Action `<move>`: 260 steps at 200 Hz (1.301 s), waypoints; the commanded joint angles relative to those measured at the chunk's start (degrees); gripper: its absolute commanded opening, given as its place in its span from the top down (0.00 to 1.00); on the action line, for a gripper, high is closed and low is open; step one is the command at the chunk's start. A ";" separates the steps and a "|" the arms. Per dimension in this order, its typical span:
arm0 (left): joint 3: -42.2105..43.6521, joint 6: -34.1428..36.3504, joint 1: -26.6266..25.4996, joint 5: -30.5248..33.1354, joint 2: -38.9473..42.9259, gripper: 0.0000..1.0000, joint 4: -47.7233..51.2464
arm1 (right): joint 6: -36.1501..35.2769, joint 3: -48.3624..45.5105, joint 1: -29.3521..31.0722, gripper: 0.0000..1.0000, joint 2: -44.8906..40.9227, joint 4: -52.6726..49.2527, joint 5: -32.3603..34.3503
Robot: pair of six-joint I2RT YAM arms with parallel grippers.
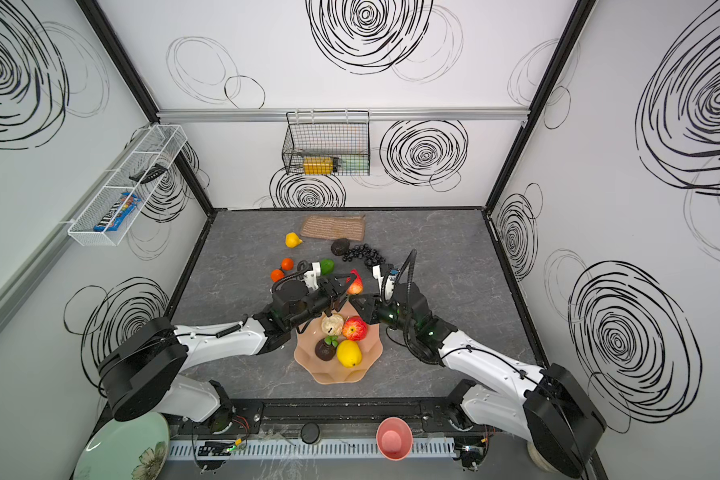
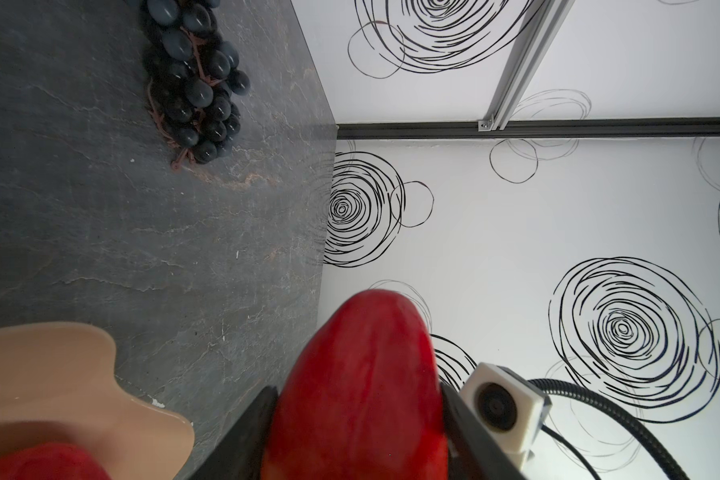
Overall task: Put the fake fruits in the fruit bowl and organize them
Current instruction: 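Hold the mango with the left gripper while the right gripper grasps it, then lower the mango into the bowl with the right gripper while the left withdraws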
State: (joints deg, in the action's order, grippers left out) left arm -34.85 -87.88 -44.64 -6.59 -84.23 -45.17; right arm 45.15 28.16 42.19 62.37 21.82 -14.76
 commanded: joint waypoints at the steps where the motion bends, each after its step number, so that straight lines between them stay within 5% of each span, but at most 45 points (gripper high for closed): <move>1: -0.04 -0.54 -0.80 -0.29 -0.22 0.52 -3.88 | -0.41 1.11 -0.01 0.84 -0.59 1.47 1.31; 69: 0.13 -0.28 -0.79 -0.48 -0.94 0.50 -4.81 | -1.43 0.93 0.16 0.91 -1.88 -0.30 2.24; 111: -0.04 3.06 0.33 -2.09 -0.10 0.29 -3.52 | -4.85 2.10 0.33 0.91 -4.01 -6.70 2.72; 174: -1.38 22.04 8.06 3.69 14.31 0.02 20.04 | -15.84 4.78 1.14 0.91 -11.09 -28.71 1.78; 221: -0.13 36.82 16.81 7.02 25.64 0.01 30.19 | -15.97 11.42 6.07 0.91 -11.35 -46.40 3.45; 260: 2.61 41.74 22.73 6.96 30.96 0.01 33.91 | -12.68 16.61 10.73 0.90 -10.07 -57.64 4.69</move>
State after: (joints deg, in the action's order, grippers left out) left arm -34.28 -52.58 -24.58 -0.47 -55.59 -15.09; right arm 30.83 41.06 50.74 51.51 -24.51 -11.44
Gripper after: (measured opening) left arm 0.994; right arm 0.101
